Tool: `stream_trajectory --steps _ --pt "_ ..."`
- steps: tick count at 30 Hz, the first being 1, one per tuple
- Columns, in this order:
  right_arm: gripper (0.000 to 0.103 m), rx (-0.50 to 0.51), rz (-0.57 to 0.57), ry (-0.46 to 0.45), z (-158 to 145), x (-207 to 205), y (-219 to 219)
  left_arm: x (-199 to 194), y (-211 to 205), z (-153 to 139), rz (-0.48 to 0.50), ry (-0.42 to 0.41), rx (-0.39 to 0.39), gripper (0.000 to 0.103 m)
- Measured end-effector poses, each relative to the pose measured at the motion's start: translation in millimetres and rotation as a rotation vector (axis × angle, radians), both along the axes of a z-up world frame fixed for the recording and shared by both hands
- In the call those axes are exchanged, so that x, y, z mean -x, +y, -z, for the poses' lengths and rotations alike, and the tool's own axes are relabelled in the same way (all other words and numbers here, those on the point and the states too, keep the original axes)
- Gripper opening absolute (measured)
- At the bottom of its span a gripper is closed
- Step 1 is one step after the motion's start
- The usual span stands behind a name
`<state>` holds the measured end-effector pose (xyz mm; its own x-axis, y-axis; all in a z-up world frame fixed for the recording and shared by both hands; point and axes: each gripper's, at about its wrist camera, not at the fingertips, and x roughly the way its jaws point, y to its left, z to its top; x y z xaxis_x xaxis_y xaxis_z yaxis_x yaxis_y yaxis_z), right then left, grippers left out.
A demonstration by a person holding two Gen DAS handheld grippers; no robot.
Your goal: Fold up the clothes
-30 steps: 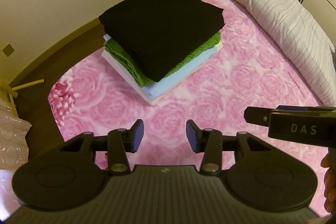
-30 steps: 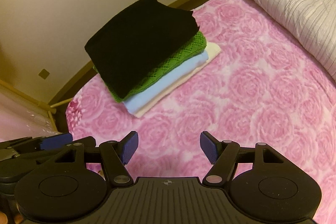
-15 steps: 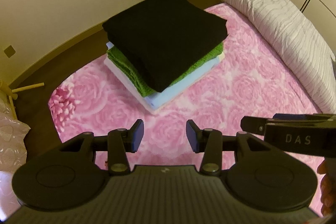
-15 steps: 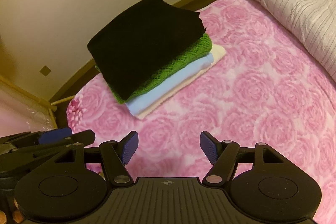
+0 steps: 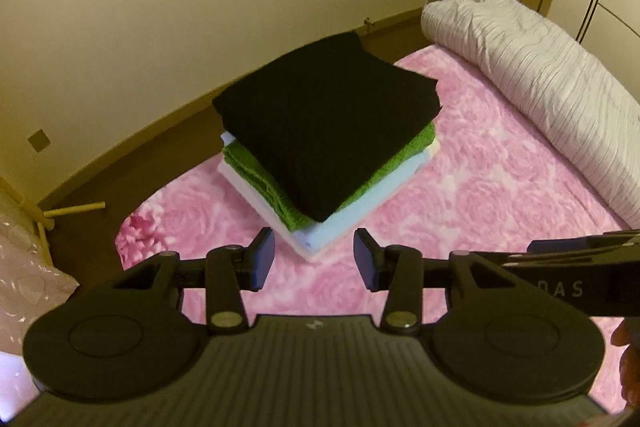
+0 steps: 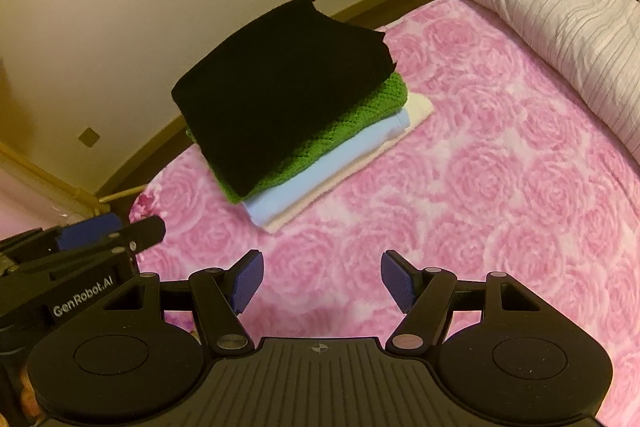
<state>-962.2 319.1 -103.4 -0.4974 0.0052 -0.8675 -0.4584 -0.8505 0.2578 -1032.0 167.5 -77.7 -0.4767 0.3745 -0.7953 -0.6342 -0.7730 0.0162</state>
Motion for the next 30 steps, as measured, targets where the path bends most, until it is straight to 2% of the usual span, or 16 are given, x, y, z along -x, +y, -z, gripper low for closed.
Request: stream_trajectory --steps 5,14,20,23,26,30 --pt "0.069 -0.008 -0.002 0.006 -1.0 0.5 0.2 -4.5 0.2 -4.1 -0.024 0.056 -0.02 0.039" --pt "0.069 -0.016 -0.006 0.013 -2.0 0.7 1.0 -2.1 -0.2 -8.8 -0.055 0.049 -0.066 0.039" --pt "0.069 -0.019 -0.008 0.015 -1.4 0.0 0.9 0.7 -6.0 -12.5 -0.072 0.032 -0.139 0.039" --pt "0.069 -0.023 -0.009 0.013 -1.1 -0.5 0.6 -0.7 -8.5 -16.7 -0.082 0.064 -0.174 0.039" --pt "0.069 -0.027 -0.009 0.015 -1.5 -1.4 0.3 -1.7 -7.7 -18.7 -0.085 0.092 -0.178 0.039" --pt "0.069 -0.038 -0.01 0.025 -3.8 -2.3 -0.2 -1.8 -3.9 -18.7 -0.089 0.103 -0.137 0.039"
